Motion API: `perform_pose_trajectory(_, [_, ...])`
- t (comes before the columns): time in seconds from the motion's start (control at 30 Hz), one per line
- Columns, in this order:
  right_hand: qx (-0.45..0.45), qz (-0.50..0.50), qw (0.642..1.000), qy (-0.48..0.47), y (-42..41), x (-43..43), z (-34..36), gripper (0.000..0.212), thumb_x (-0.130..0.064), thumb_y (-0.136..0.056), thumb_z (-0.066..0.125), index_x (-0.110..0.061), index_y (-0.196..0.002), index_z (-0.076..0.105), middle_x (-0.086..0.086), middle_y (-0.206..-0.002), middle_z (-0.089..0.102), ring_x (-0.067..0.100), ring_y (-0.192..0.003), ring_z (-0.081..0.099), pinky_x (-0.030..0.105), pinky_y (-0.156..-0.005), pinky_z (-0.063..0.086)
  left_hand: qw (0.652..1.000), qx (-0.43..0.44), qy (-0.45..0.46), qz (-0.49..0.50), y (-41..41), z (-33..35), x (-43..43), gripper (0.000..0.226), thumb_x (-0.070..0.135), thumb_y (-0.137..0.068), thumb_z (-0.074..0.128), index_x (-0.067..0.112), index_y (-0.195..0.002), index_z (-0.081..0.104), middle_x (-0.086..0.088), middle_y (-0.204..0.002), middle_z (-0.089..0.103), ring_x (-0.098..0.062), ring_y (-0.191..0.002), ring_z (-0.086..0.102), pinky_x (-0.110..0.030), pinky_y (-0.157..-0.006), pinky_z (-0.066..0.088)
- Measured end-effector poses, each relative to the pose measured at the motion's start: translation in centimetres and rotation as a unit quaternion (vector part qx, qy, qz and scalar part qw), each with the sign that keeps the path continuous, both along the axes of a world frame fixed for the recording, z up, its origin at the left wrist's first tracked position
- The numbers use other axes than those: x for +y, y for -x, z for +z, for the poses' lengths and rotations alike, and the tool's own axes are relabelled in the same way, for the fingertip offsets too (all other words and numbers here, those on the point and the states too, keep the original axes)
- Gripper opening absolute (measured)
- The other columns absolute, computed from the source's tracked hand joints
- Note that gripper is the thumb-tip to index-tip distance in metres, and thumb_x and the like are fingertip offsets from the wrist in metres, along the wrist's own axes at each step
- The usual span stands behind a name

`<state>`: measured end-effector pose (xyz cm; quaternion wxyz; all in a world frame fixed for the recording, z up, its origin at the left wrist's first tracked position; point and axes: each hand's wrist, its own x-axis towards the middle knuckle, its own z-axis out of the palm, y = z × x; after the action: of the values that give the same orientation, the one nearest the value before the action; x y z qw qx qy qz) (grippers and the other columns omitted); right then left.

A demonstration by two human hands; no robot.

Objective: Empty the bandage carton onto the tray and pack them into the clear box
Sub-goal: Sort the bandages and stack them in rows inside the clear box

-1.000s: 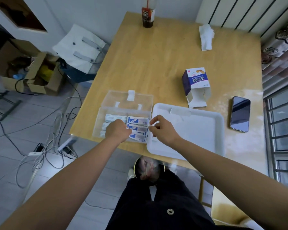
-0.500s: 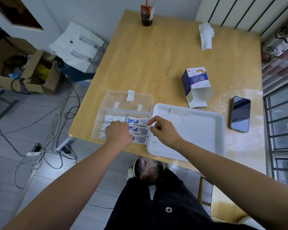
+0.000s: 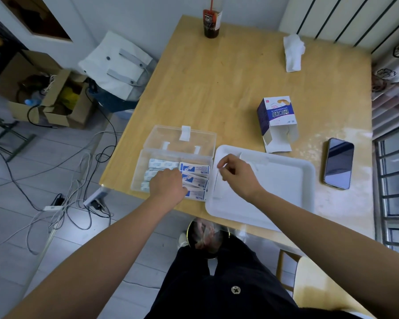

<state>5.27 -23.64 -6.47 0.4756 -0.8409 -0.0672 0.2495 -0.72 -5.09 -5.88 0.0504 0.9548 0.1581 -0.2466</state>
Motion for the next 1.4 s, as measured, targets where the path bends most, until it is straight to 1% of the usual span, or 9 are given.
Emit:
perform_pose_trajectory(0.07, [-0.004,-0.017,1.000,0.024,-1.0,-1.3,-0.5,0.009,-0.011,-0.090,0.052,-0.019,-0.090,0.057,0.005,-0.071,0.062,0.016,-0.061,0.052,0.022,-0.052,0.041,1.000,-0.014,0.003,0.011,0.0,0.2,-0.1,0.037,0.035,-0.087,0.059,0.010,-0.112,0.048,-0.007,-0.110,0.053,-0.026,-0.102,0.055,-0.032,-0.067,0.039])
perform_pose_trajectory(0.17, [0.007,0.060,0.991,0.121,-1.9,-3.1,-2.0,0.016,-0.015,-0.089,0.058,-0.022,-0.103,0.055,0.006,-0.088,0.062,0.022,-0.074,0.056,0.027,-0.061,0.044,0.998,-0.063,0.017,0.019,-0.3,0.5,-1.0,0.030,0.033,-0.091,0.053,0.012,-0.112,0.052,-0.007,-0.110,0.054,-0.025,-0.100,0.056,-0.033,-0.070,0.043])
perform_pose_trajectory(0.3, [-0.011,0.170,0.956,0.240,-1.5,-2.3,-3.5,0.063,-0.034,-0.082,0.072,-0.021,-0.134,0.039,0.006,-0.119,0.045,0.024,-0.099,0.055,0.035,-0.080,0.048,0.989,-0.055,0.121,0.063,-0.4,0.4,-3.0,0.024,0.039,-0.092,0.052,0.017,-0.101,0.056,0.000,-0.093,0.063,-0.023,-0.089,0.059,-0.029,-0.066,0.041])
perform_pose_trajectory(0.4, [-0.039,0.188,0.934,0.302,-1.1,-0.9,-4.6,0.082,-0.044,-0.075,0.077,-0.017,-0.137,0.031,0.008,-0.127,0.035,0.029,-0.106,0.054,0.039,-0.074,0.049,0.985,-0.053,0.153,0.066,-0.2,-0.1,-3.7,0.019,0.034,-0.093,0.049,0.017,-0.091,0.059,0.003,-0.077,0.065,-0.021,-0.079,0.060,-0.030,-0.064,0.044])
perform_pose_trajectory(0.77, [-0.045,0.190,0.920,0.339,-1.8,0.6,-5.1,0.087,-0.035,-0.065,0.086,-0.009,-0.130,0.034,0.008,-0.129,0.031,0.024,-0.118,0.040,0.032,-0.076,0.043,0.971,-0.051,0.209,0.106,0.1,-0.6,-3.8,0.013,0.033,-0.093,0.052,0.024,-0.094,0.061,0.008,-0.086,0.066,-0.015,-0.079,0.060,-0.030,-0.070,0.049])
perform_pose_trajectory(1.0, [-0.037,0.218,0.898,0.380,-1.8,1.4,-5.0,0.067,-0.034,-0.072,0.081,-0.009,-0.127,0.050,0.008,-0.123,0.040,0.025,-0.117,0.044,0.033,-0.076,0.042,0.960,-0.046,0.254,0.110,-0.2,-0.7,-3.4,0.008,0.029,-0.092,0.053,0.025,-0.088,0.058,0.015,-0.074,0.057,-0.013,-0.077,0.060,-0.031,-0.071,0.049])
perform_pose_trajectory(1.13, [-0.025,0.192,0.931,0.311,-2.1,0.7,-4.9,0.064,-0.030,-0.080,0.075,-0.012,-0.135,0.048,0.009,-0.129,0.050,0.027,-0.119,0.049,0.035,-0.090,0.045,0.956,-0.071,0.256,0.122,-0.1,-0.7,-3.0,0.010,0.027,-0.092,0.053,0.022,-0.089,0.060,0.014,-0.073,0.057,-0.015,-0.077,0.059,-0.030,-0.069,0.048])
perform_pose_trajectory(1.3, [0.016,0.080,0.986,0.143,-2.7,-1.8,-3.7,0.042,-0.018,-0.081,0.072,-0.013,-0.118,0.053,0.001,-0.086,0.055,0.020,-0.075,0.051,0.022,-0.060,0.039,0.941,-0.161,0.259,0.147,-0.8,0.7,-3.3,0.008,0.021,-0.093,0.051,0.020,-0.092,0.059,0.008,-0.075,0.060,-0.012,-0.062,0.055,-0.025,-0.056,0.041])
perform_pose_trajectory(1.4, [0.026,0.020,0.998,0.060,-2.6,-3.5,-2.5,0.037,-0.010,-0.077,0.076,-0.019,-0.108,0.059,-0.001,-0.081,0.057,0.011,-0.061,0.052,0.012,-0.052,0.040,0.916,-0.191,0.312,0.162,-2.1,1.9,-5.0,0.010,0.020,-0.094,0.051,0.018,-0.089,0.060,0.007,-0.068,0.058,-0.006,-0.054,0.049,-0.014,-0.046,0.033])
